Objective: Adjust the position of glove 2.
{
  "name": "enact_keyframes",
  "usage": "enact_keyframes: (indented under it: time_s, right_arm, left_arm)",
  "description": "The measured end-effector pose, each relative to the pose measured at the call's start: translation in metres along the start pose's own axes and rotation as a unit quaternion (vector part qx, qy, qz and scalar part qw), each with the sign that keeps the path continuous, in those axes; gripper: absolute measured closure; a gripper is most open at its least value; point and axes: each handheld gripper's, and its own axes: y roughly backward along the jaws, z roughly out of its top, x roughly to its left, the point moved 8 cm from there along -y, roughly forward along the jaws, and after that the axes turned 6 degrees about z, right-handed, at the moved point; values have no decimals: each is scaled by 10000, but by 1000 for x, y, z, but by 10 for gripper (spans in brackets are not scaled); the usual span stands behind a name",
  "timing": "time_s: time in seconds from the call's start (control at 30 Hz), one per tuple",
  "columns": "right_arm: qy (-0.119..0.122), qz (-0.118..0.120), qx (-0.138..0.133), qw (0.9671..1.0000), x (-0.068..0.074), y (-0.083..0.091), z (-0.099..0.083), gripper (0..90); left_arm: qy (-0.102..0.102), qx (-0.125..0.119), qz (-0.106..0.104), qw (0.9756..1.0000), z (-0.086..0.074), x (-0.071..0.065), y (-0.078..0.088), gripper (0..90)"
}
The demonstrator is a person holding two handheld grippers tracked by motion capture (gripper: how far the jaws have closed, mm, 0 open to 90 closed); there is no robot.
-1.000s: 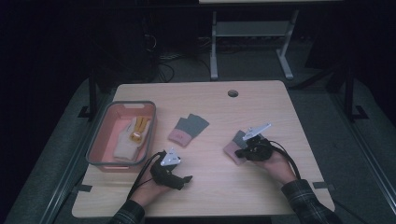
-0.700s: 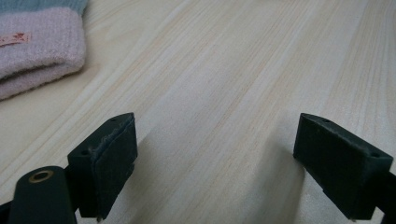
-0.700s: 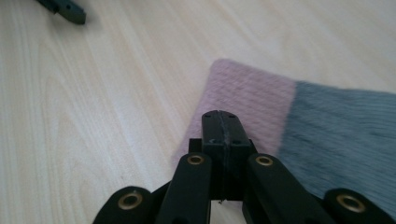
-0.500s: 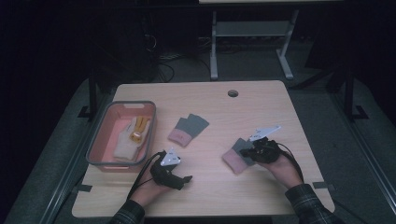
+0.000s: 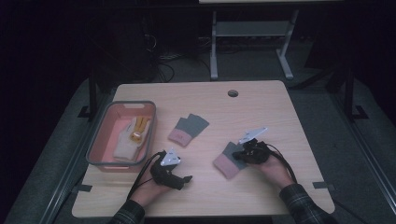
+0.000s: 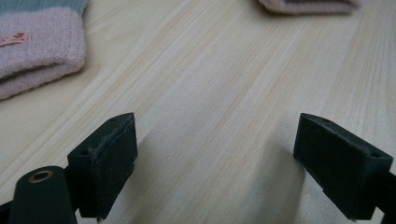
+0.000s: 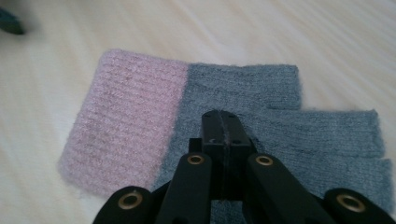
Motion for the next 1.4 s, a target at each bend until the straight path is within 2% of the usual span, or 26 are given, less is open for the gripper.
enact_keyframes:
  time_s: [0.23,0.33,0.47,0.53,0.6,0.67,0.73,0.8,0.97,1.03,1.17,1.3,1.4]
  right_arm:
    - [408,402,107,9983,36,-16,10,900]
    - [570,446,155,9973,45,-20,12,900]
    - [568,474,85,9972,49,-21,13,891]
    - [519,381,-15,9979,46,-16,15,813]
    - [365,293,-141,9988,42,-9,15,757]
    - [298,81,-215,9993,33,0,12,653]
    - [165,-129,-280,9994,23,10,4,582]
    - [-22,-371,-361,9987,12,21,-5,472]
    - [-473,-887,-573,9933,-16,48,-36,308]
    - [-575,-1017,-655,9910,-24,57,-50,266]
    - [-855,-1263,-767,9853,-31,72,-76,210]
    - [-998,-1388,-820,9819,-35,79,-97,177]
    - [-1037,-1469,-833,9802,-38,82,-106,160]
  left_arm:
    - [-29,1,11,10000,0,1,0,128]
    - [1,0,1,10000,0,0,0,128]
    - [-1,1,1,10000,0,0,0,128]
    - [-1,1,2,10000,0,0,0,128]
    - [-1,1,1,10000,0,0,0,128]
    - [-3,1,2,10000,0,0,0,128]
    - [-18,13,2,10000,0,0,0,128]
    - [-34,36,-3,10000,0,1,1,128]
    - [-29,-11,-14,10000,0,0,0,128]
    - [-36,-9,-14,10000,0,1,0,128]
    - [12,-27,-1,10000,0,1,0,131]
    - [33,2,64,10000,1,2,0,144]
    - [158,85,129,9998,2,4,1,182]
